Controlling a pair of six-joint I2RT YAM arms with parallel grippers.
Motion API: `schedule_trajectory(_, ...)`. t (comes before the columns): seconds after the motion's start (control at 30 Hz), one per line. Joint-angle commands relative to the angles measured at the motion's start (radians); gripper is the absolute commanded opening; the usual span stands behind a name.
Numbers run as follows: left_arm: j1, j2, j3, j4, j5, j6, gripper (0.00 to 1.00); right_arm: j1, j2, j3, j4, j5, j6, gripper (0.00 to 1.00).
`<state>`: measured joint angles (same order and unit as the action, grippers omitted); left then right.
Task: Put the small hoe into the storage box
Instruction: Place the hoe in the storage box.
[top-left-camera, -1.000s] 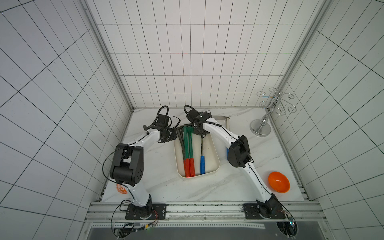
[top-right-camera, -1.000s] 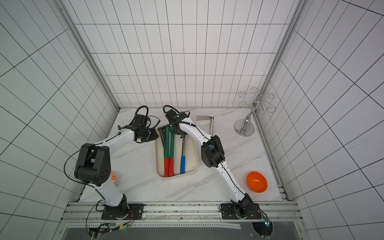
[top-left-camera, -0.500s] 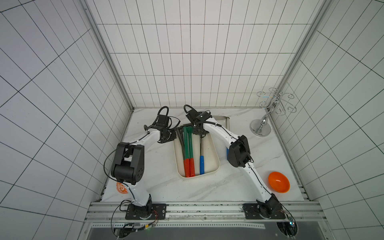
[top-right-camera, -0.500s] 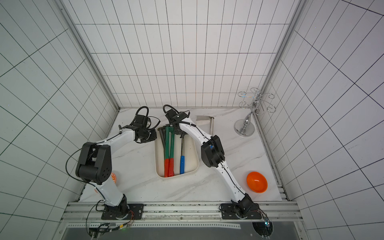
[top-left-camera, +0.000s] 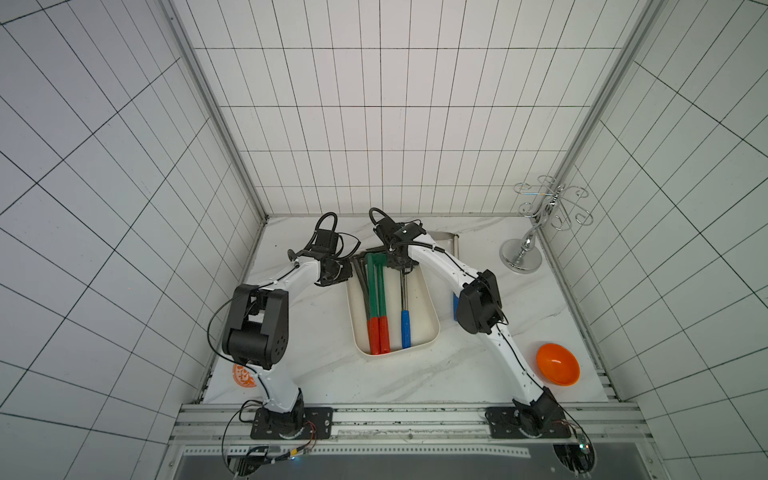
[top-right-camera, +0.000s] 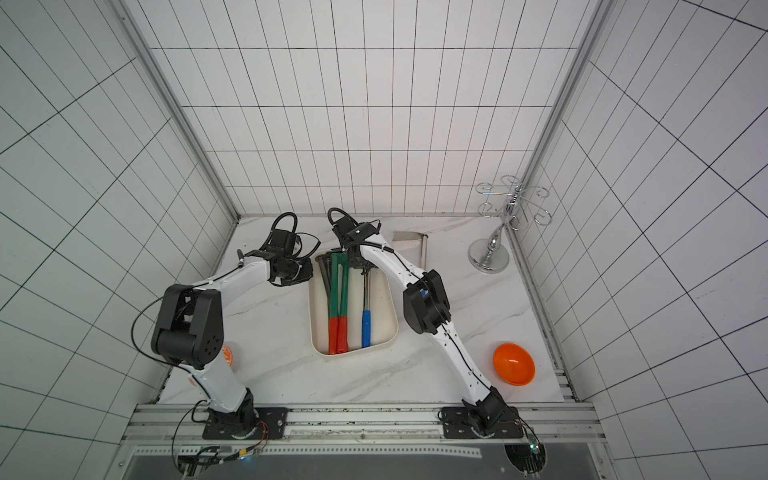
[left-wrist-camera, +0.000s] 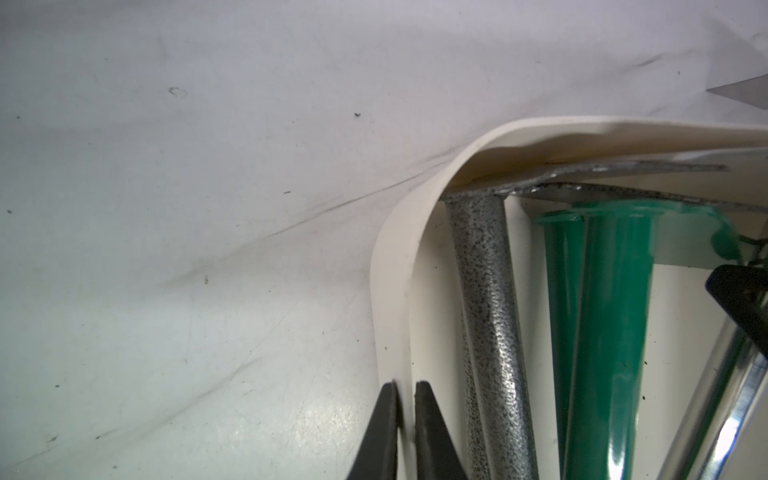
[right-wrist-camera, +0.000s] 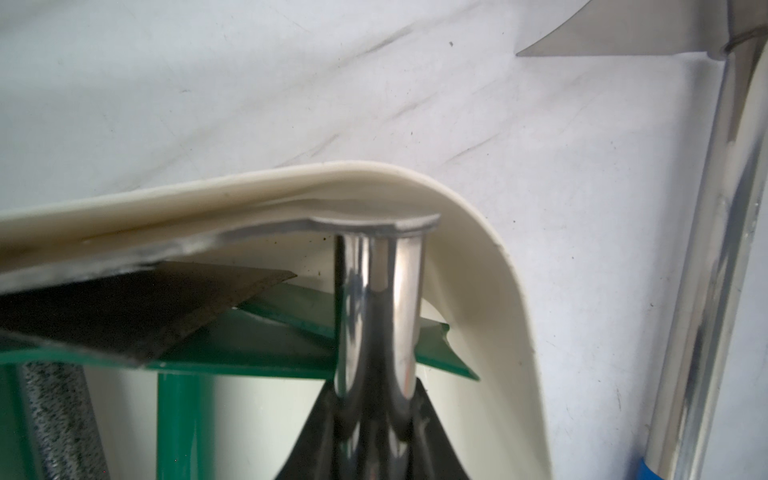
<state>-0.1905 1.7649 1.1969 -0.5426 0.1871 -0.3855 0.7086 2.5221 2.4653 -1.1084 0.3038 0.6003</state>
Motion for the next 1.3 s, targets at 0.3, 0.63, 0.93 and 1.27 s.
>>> schedule_trajectory(0.3, -0.015, 0.016, 0.036, 0.047, 0.053, 0.01, 0.11, 0.023, -0.043, -0.006, -0.012, -0.045, -0.037, 0.29)
schedule_trajectory(0.63, -0.015, 0.016, 0.036, 0.047, 0.053, 0.01, 0.11, 0.042, -0.034, -0.003, 0.008, -0.066, -0.035, 0.28)
schedule_trajectory(0.93, -0.014, 0.016, 0.035, 0.046, 0.052, 0.013, 0.11, 0.04, -0.048, -0.005, 0.005, -0.045, -0.035, 0.28)
schedule_trajectory(1.27, -0.013, 0.021, 0.042, 0.046, 0.055, 0.01, 0.11, 0.029, -0.088, -0.006, 0.001, -0.026, -0.034, 0.31)
